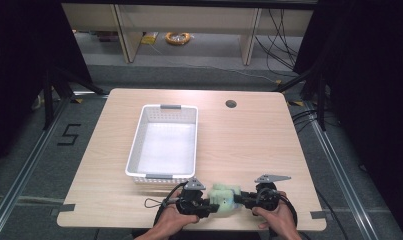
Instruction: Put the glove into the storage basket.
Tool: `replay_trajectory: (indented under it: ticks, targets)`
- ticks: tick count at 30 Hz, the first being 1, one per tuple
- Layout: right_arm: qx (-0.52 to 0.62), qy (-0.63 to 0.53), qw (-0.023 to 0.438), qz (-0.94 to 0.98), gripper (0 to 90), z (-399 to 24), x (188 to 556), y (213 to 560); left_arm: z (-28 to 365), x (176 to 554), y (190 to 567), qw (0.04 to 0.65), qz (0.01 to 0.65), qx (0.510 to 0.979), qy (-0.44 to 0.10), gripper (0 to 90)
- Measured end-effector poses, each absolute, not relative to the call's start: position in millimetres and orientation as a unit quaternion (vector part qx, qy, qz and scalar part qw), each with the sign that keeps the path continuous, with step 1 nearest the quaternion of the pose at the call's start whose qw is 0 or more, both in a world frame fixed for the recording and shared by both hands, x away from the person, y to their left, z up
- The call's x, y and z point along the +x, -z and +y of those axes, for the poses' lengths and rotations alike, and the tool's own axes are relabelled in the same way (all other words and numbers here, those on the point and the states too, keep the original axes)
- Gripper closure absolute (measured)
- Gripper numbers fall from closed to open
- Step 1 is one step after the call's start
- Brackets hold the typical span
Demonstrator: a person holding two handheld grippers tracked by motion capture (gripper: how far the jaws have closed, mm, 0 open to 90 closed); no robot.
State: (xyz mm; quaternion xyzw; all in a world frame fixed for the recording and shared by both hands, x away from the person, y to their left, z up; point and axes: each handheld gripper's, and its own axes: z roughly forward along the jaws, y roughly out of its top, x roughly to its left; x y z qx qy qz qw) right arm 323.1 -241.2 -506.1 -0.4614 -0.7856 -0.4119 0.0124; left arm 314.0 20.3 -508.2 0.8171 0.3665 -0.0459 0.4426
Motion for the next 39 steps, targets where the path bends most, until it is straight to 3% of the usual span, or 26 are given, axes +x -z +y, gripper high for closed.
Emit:
replay_trajectory:
  ticks: [23, 27, 28, 34, 39]
  targets:
    - [-0.452, 0.444, 0.013, -0.774, 73.5, -228.4, 308.6, 483.8, 40.8, 310.6, 493.3, 0.462, 0.354, 0.811, 0.051, 73.6]
    - [-0.434, 0.453, -0.007, -0.779, 73.5, -228.6, 309.7, 482.9, 42.2, 309.6, 490.3, 0.463, 0.354, 0.811, 0.045, 73.6]
    - [-0.446, 0.453, 0.013, -0.772, 73.5, -226.3, 307.6, 481.1, 42.7, 309.5, 489.8, 0.466, 0.355, 0.809, 0.051, 73.5]
    - [-0.43, 0.455, -0.006, -0.78, 73.5, -225.3, 308.4, 476.3, 45.8, 309.0, 484.3, 0.467, 0.353, 0.81, 0.048, 73.4]
    - [-0.443, 0.459, 0.012, -0.77, 73.5, -221.8, 304.3, 469.1, 48.7, 309.7, 478.1, 0.472, 0.346, 0.809, 0.049, 73.4]
